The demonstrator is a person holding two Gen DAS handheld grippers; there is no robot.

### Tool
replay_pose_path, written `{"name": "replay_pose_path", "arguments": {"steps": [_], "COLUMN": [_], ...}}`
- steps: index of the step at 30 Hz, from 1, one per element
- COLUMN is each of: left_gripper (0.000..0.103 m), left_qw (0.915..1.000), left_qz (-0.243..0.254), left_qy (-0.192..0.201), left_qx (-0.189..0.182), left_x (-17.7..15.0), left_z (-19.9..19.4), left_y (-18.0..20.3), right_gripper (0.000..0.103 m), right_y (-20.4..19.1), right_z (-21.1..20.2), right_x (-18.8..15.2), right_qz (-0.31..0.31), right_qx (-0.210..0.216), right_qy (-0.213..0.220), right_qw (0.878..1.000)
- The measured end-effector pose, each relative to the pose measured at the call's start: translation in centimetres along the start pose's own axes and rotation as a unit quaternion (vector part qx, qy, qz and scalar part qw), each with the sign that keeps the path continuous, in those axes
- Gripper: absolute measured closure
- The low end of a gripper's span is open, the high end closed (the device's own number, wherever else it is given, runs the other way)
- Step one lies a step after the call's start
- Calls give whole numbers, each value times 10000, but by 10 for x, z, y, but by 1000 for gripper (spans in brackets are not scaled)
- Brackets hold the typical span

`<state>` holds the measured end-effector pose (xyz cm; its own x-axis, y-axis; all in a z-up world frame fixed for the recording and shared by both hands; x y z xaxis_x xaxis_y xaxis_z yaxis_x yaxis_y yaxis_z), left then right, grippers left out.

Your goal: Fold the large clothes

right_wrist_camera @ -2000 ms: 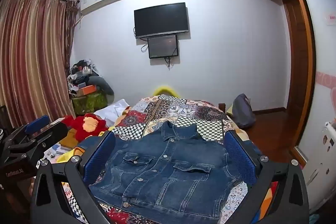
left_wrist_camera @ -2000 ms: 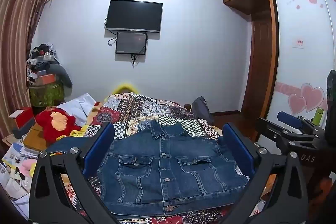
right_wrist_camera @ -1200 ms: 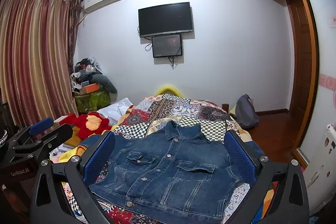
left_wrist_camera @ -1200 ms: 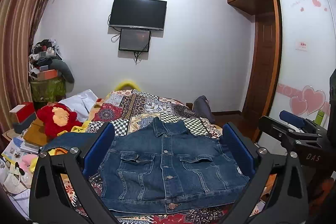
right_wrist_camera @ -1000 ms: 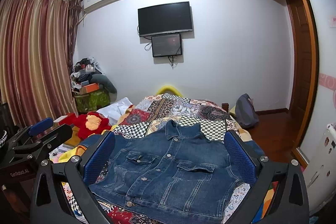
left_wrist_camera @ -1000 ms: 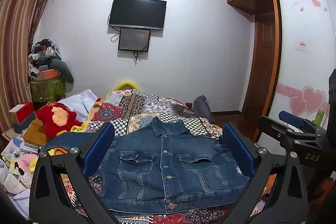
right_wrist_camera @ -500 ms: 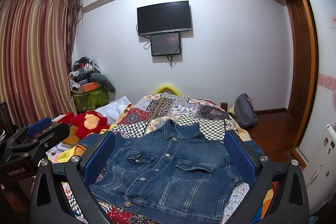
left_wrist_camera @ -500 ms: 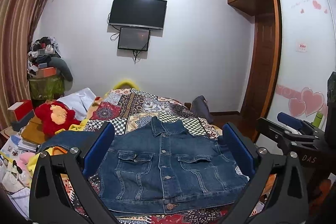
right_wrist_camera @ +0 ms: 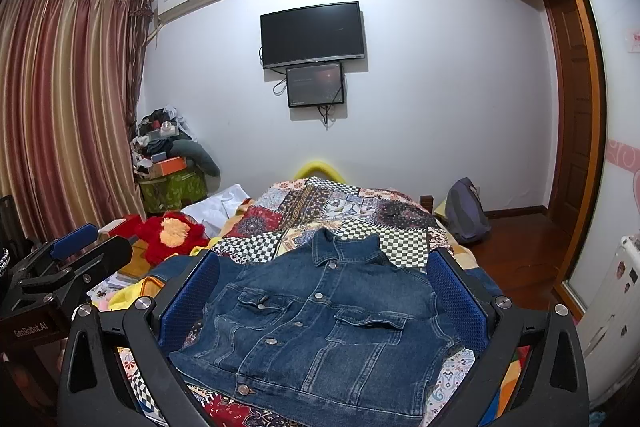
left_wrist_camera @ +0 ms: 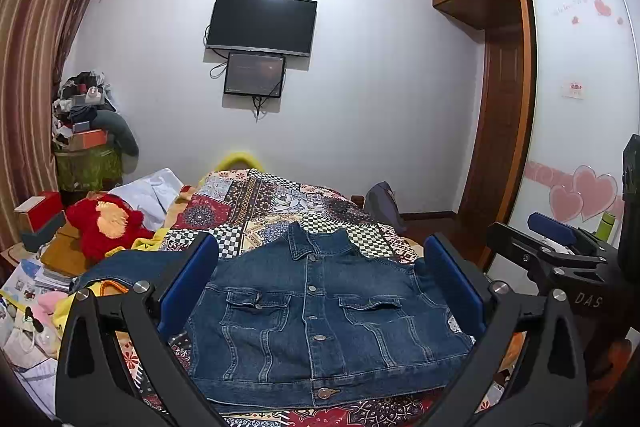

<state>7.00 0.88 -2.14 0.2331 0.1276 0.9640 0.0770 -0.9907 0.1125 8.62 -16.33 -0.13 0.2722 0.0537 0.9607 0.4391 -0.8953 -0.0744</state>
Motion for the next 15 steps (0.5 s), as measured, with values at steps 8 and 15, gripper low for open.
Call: {"name": "replay_pose_path", "arguments": {"steps": [8, 15], "left_gripper": [0, 0], "left_qw": [10000, 10000], "left_qz": [-1, -10], "left_qy": [14, 14], "left_qx": [2, -6], "left_x": [0, 0], "left_z": [0, -1], "left_y": [-1, -1], "right_gripper": [0, 0], "right_y": [0, 0], "right_z": [0, 0], "right_x": [1, 0], "right_qz": [-10, -13], "right_qx": [0, -8], "right_qy": [4, 1], "right_qw": [10000, 10000]}}
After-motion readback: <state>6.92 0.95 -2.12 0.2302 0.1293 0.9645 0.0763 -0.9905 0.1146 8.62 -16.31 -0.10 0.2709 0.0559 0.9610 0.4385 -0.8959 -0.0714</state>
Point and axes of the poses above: each gripper's, at about its wrist camera, not at the fingertips, and z roughly the way its jaws point, y to its right, x to its top, the point moved 7 cm from there along z, roughly the way its jaws point, and after that the axes turned 3 degrees about x, right-handed, at the moved point
